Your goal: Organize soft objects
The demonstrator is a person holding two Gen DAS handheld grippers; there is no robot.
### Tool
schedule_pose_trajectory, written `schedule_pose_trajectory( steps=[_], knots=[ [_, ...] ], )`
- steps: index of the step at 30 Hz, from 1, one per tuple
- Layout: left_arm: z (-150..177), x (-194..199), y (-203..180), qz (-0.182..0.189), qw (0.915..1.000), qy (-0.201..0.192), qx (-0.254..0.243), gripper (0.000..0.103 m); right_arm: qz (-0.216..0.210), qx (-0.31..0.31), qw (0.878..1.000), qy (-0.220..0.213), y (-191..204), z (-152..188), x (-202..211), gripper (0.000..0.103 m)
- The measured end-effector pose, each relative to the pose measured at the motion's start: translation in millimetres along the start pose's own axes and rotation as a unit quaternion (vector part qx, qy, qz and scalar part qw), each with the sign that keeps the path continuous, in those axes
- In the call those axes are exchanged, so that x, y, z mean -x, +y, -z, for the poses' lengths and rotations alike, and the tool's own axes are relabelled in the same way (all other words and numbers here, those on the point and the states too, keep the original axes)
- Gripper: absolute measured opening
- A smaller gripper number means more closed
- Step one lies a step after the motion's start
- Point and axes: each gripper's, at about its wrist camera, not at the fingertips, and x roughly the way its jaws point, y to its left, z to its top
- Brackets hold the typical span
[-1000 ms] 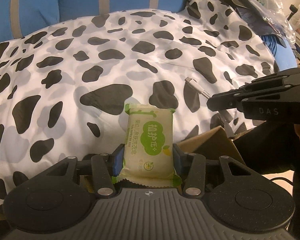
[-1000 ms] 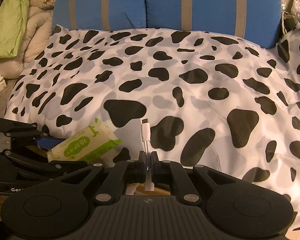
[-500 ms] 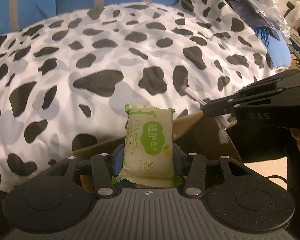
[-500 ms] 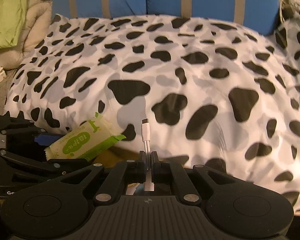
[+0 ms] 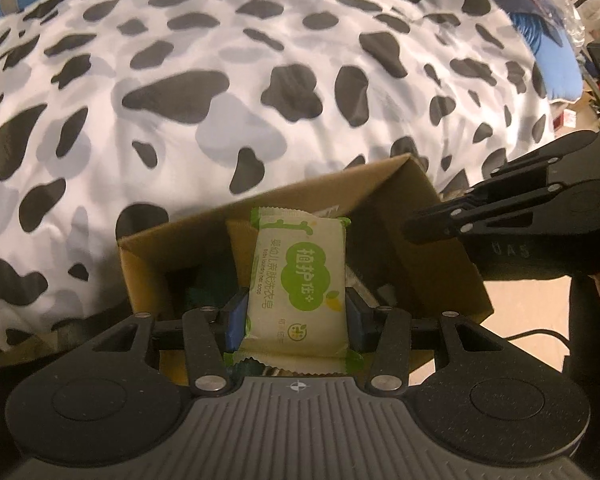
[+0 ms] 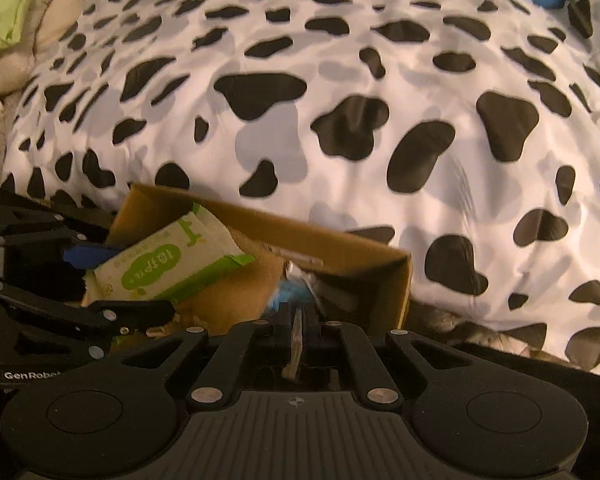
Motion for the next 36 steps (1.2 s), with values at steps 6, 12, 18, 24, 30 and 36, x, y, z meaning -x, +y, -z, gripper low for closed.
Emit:
schedule_pose_trajectory(
  steps=[6,12,18,24,30,36],
  knots=[
    [6,-3,7,-0.006,0.9993,0.024,0.029,0.076,0.019,0.018,0.999,0.021,5,3,-5,0.086],
    [11,3,16,-0.009,0.9976,0.017,0.066,0.094,0.026,0.007,0.999,0.031,0,2,-5,0.099],
    [16,9,26,-0.034,0.9943,0.017,0.1,0.103,0.044,0.019,0.998,0.042,5,6,-6,0.103],
    [23,14,30,-0.044,0.9922,0.019,0.115,0.103,0.049,0.021,0.998,0.041,6,10,-1,0.103],
    [30,19,32,-0.056,0.9899,0.026,0.128,0.103,0.052,0.012,0.998,0.038,9,17,6,0.103],
    [38,23,34,-0.06,0.9876,0.03,0.142,0.103,0.064,0.008,0.997,0.035,12,23,11,0.103]
  ],
)
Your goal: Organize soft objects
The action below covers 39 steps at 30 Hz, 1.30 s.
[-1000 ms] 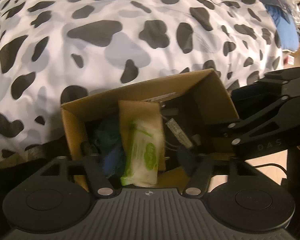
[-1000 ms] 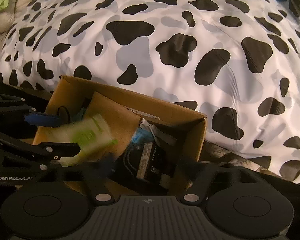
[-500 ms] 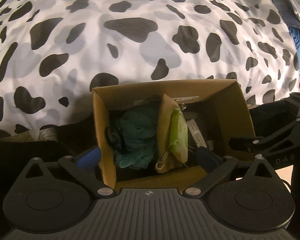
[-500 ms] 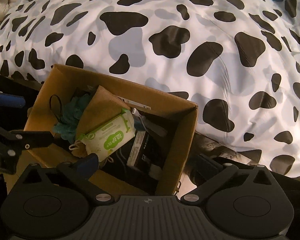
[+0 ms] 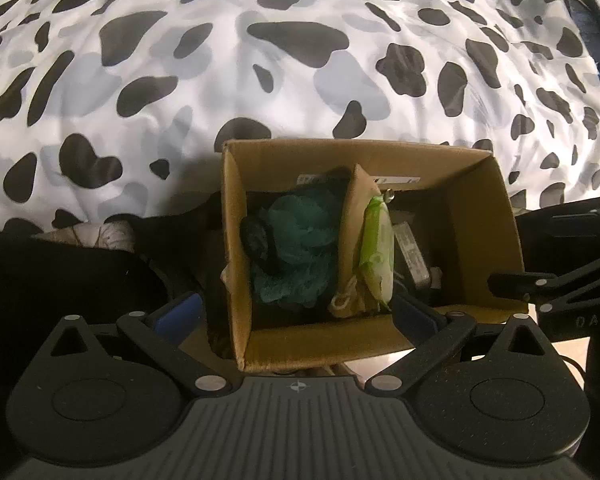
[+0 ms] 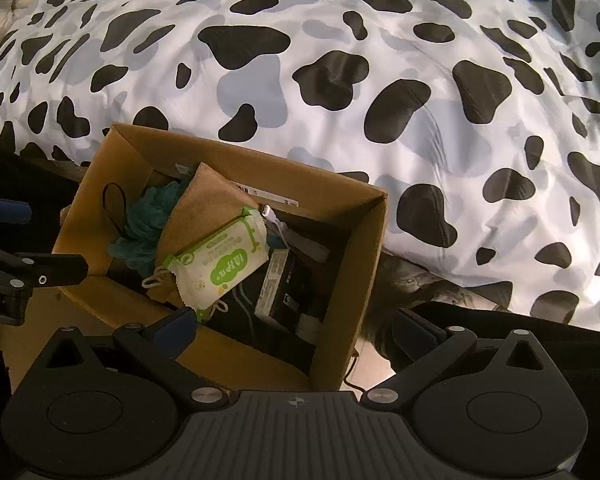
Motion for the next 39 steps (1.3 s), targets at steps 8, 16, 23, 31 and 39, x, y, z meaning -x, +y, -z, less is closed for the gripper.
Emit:
schedule_pose_trajectory(
  steps=[8,16,23,31,39],
  knots=[
    [3,1,-2,-0.009,0.9999,0.005,-0.006,0.103,0.007,-0.004,1.0,0.005,1,2,-2,0.103],
    [3,2,-1,-0.01,0.9999,0.001,-0.002,0.103,0.011,-0.001,1.0,0.011,2,2,-5,0.103],
    [2,1,-1,-0.011,0.9999,0.001,-0.004,0.103,0.013,0.002,1.0,0.017,2,1,-8,0.103],
    [1,-1,-1,-0.016,0.9998,0.005,-0.01,0.103,0.014,0.004,1.0,0.018,2,1,-9,0.103],
    [1,0,-3,-0.019,0.9997,0.003,-0.015,0.103,0.015,0.006,1.0,0.019,3,1,-9,0.103]
  ],
)
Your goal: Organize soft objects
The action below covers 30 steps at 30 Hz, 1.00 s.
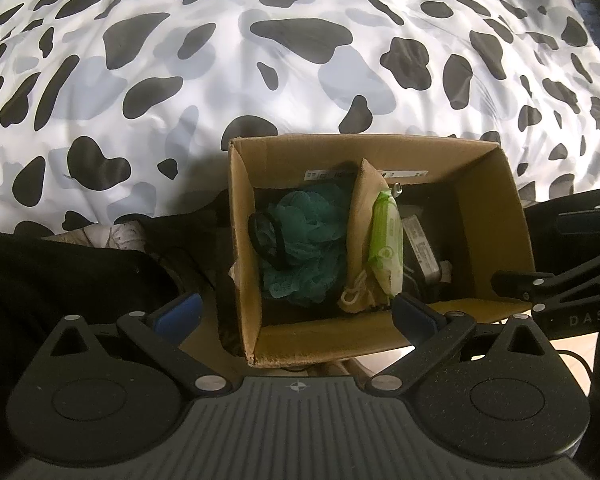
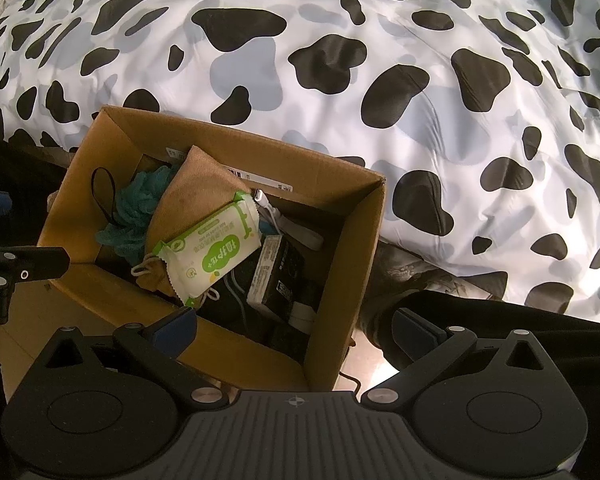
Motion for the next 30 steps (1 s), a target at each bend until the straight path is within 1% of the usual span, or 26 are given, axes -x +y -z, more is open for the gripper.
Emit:
schedule_pose_trajectory(
  steps=[19,30],
  knots=[
    [0.0,-2.1,-4.9,-0.003,0.9998,0.006,-0.021,0.103,0.002,0.005,1.0,0.004,0.9,0.2,-1.3,0.103],
    [-0.2,-3.8,-4.0,-0.007,0.9997,0.012,-0.02,0.103,0.004,0.008,1.0,0.006,2.6,0.1,-1.6,0.103]
  ],
)
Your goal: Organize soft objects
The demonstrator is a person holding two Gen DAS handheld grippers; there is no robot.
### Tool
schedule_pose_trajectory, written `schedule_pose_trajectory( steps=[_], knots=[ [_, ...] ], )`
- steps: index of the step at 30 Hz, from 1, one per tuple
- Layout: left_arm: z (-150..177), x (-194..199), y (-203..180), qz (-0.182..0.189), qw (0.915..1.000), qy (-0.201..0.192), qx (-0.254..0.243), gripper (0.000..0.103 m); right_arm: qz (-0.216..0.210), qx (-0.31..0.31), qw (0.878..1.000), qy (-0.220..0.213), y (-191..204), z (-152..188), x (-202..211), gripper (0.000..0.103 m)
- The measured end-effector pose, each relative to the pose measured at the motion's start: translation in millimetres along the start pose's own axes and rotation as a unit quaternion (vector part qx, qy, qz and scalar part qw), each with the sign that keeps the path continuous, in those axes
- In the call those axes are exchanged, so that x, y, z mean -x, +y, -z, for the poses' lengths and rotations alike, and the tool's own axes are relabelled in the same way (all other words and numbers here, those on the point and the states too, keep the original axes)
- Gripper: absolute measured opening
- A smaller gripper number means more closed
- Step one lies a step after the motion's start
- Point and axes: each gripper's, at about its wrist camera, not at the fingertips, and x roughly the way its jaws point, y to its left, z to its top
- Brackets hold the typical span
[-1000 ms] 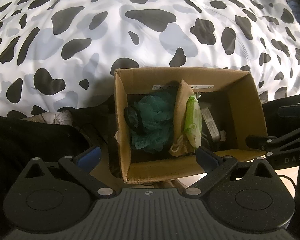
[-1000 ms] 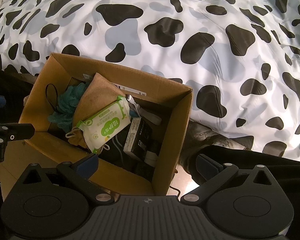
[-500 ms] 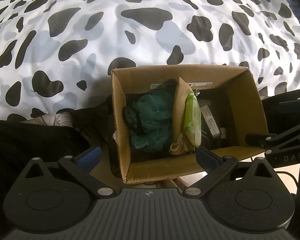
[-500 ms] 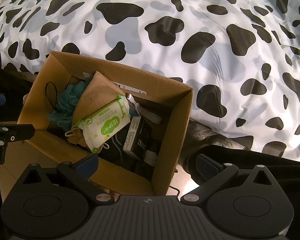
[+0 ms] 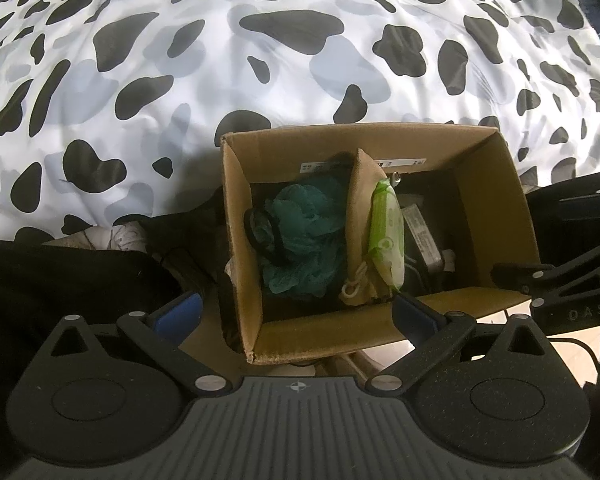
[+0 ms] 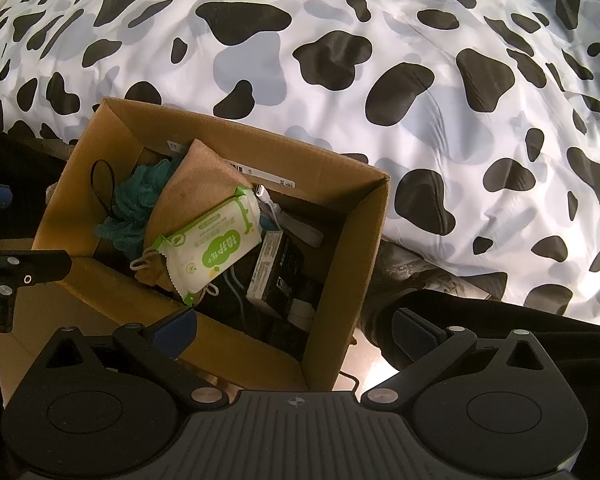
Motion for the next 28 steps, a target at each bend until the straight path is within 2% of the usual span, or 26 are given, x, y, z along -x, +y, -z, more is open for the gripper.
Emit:
schedule_pose_trajectory(
  steps=[20,28],
  knots=[
    [-0.8,-1.0,0.9,-0.009,0.9999,0.001,0.004,0.103,0.0,0.0,1.0,0.001,1.0,-0.4,-0.5,0.103],
    [-1.4,5.4,5.7,0.01,0.9995,-0.018,0.022,0.103,0.001,0.0,1.0,0.001,1.2,-0.6,-0.5,0.103]
  ],
)
